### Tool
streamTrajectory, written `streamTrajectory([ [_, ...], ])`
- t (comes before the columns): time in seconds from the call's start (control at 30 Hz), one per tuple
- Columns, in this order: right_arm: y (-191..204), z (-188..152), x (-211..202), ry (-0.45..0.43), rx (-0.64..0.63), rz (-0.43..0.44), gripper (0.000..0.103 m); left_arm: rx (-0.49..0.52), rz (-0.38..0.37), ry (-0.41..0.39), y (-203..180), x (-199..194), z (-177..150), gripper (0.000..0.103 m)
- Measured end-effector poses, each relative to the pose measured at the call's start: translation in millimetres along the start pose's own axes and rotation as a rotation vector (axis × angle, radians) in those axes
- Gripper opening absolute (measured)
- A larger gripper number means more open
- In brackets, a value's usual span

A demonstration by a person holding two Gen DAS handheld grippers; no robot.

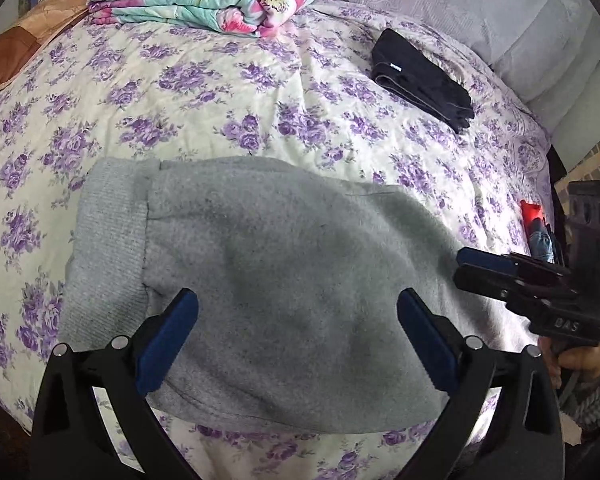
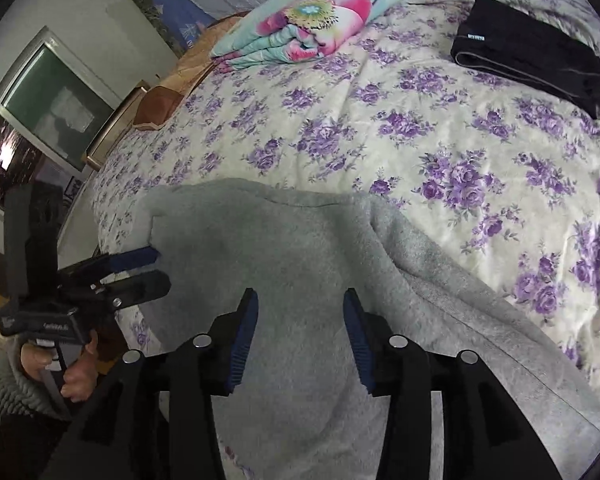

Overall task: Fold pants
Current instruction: 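Release the sweatpants and press the folded bundle flat with both grippers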

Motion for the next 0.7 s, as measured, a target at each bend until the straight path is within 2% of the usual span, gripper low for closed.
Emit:
streamTrajectory([
  [0.1,4,-23,8,0.053,-0.052,-0.013,0.051,-0.005,0.023,0.056,3,18,-11,0.098],
  [0.2,-9,-46,41,0.144,-0.020,-0.045,0.055,-0.015,0.064,0.087,13,36,-19,0.098],
  [0.3,-8,-47,37,0.115,-0.007,-0.049,0.054,-0.005,0.088,0.090,7,34,-15,0.098],
  [0.43,0,-44,0,0.047,-0.022,-0.005,0.055,-0.021,-0.003,0.015,-8,11,-4,0.098],
  [0.53,1,-57,-15,0.051,-0.064,-0.014,0.057,0.051,-0.029,-0.019,-29,4,3,0.098],
  [0.6,-3,-69,-12,0.076,-0.063,-0.025,0.058,0.089,-0.020,0.009,-37,14,1,0.098],
  [0.7,-25,-79,7,0.140,0.025,-0.041,0.058,0.087,-0.004,0.092,-35,40,-8,0.098],
])
Point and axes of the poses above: each gripper's, at about its wrist camera, not at the fingertips, and x roughly the way its jaws point, y to its left, z to its top, the point moved 5 cm from there along x, roughly the way its jaws point, and after that the axes turned 7 degrees about -z, right-handed, at the moved point
